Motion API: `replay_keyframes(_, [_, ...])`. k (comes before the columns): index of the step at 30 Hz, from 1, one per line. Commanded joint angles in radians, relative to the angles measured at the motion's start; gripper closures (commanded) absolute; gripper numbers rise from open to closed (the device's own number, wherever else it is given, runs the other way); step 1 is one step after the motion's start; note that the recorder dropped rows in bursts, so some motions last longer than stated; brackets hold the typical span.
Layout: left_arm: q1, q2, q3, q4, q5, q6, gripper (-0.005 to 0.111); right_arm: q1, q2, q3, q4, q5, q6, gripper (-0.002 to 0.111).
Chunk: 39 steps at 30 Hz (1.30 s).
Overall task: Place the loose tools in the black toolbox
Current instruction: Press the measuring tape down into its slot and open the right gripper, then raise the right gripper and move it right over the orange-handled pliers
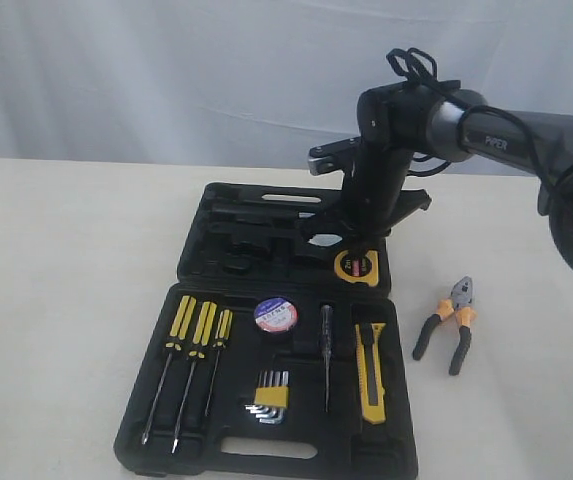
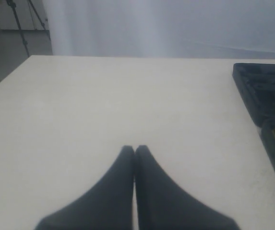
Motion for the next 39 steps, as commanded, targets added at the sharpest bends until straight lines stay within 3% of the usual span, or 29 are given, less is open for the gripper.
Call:
replay_keyframes(1, [-0.005,-0.001,0.003,0.0,-0.005,-0.006,0.107,-0.005,0.069,0.027,0.002,-0.018,-0.012,0.109])
replay_keyframes(25, [-0.005,-0.001,0.003,0.0,-0.005,-0.006,0.107,-0.005,-0.355,0.044,0.01,0.199,0.023,0.109])
replay_keyframes(39, [-0.005,-0.001,0.003,0.0,-0.005,-0.006,0.107,-0.005,-0.689,0.585,-0.172,0.034,0.22,0.109])
